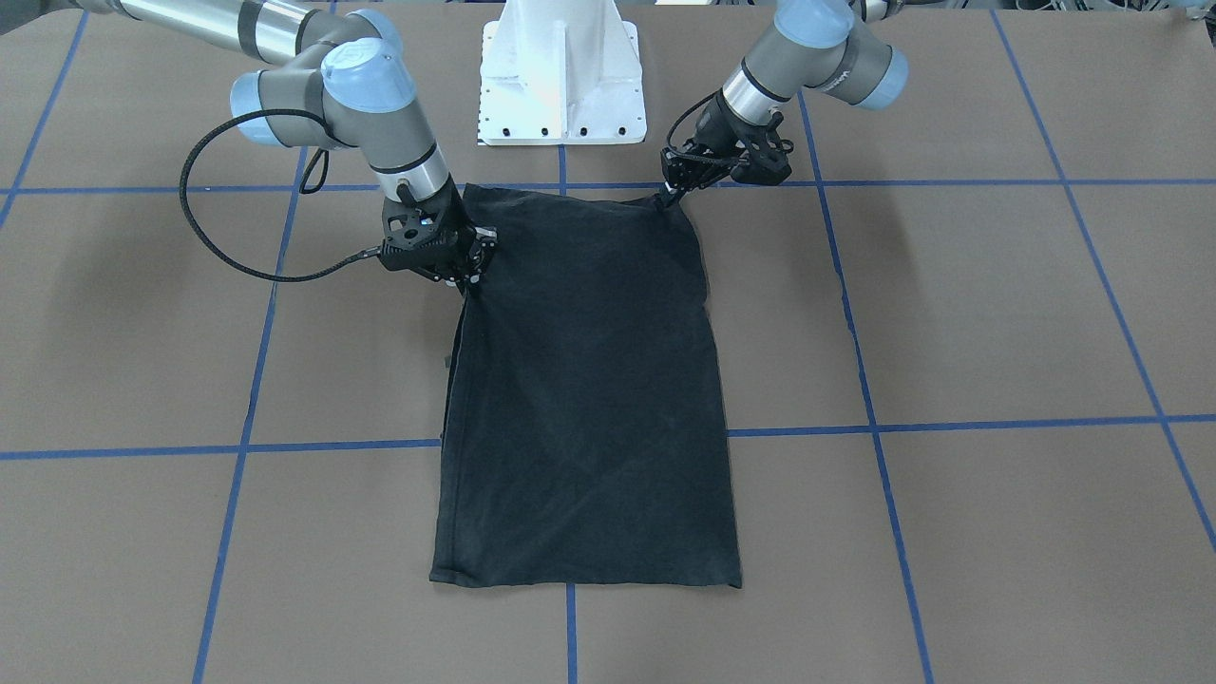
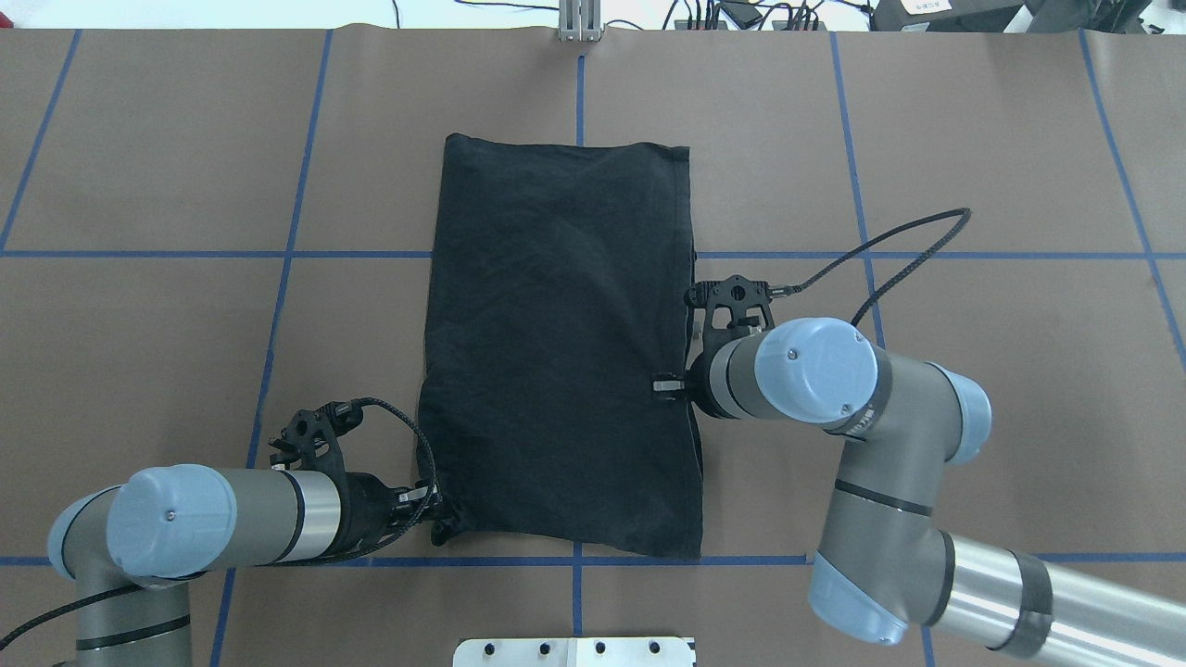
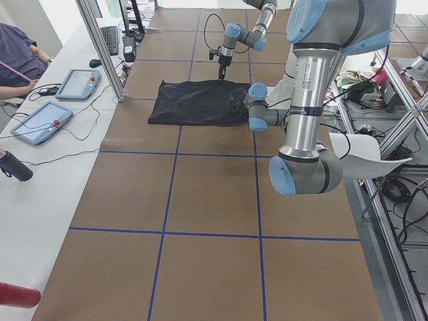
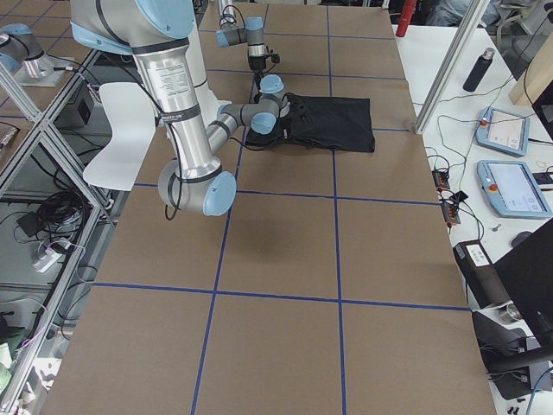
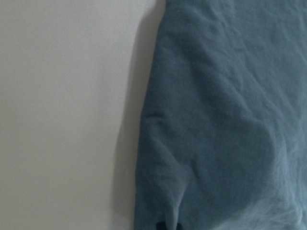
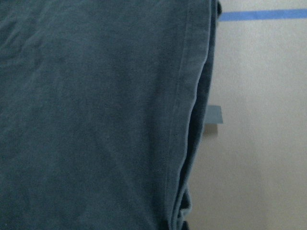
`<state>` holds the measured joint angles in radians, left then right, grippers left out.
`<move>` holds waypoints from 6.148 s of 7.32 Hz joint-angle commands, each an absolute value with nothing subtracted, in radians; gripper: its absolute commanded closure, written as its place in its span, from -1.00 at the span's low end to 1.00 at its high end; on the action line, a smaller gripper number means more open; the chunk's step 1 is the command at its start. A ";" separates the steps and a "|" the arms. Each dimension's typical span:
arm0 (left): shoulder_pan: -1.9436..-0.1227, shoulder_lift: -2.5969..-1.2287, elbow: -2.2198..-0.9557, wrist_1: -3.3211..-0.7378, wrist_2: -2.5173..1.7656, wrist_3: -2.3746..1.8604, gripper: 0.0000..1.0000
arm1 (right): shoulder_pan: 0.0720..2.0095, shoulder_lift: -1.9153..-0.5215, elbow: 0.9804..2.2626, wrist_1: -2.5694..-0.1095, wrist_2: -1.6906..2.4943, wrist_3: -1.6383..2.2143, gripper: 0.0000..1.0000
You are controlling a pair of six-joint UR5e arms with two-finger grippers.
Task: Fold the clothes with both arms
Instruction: 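Close both grippers on the bundle's near edge corners, then lift the near edge with both grippers and fold it over toward the far edge, then lower the fold, open both grippers and move the right gripper over the bundle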
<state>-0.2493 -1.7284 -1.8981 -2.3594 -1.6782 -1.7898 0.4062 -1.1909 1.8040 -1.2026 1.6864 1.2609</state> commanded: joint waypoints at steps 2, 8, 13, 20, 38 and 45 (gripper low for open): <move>-0.215 -1.636 -2.046 -2.358 -1.681 -1.798 1.00 | 0.324 -1.327 1.962 -1.203 1.678 1.279 1.00; -0.299 -1.712 -2.060 -2.238 -1.680 -1.786 1.00 | 0.372 -1.318 1.951 -1.204 1.681 1.267 1.00; -0.538 -2.110 -1.855 -1.954 -1.687 -1.600 1.00 | 0.530 -1.123 1.757 -1.206 1.689 1.259 1.00; -0.761 -2.445 -1.312 -1.973 -1.712 -1.378 1.00 | 0.698 -0.947 1.487 -1.203 1.749 1.195 1.00; -0.922 -2.363 -1.101 -2.275 -2.086 -0.942 -1.00 | 0.797 -0.742 1.282 -1.206 1.969 1.037 -1.00; -0.920 -2.338 -1.101 -2.279 -2.085 -0.939 -1.00 | 0.494 -0.706 1.356 -1.448 1.353 1.009 0.12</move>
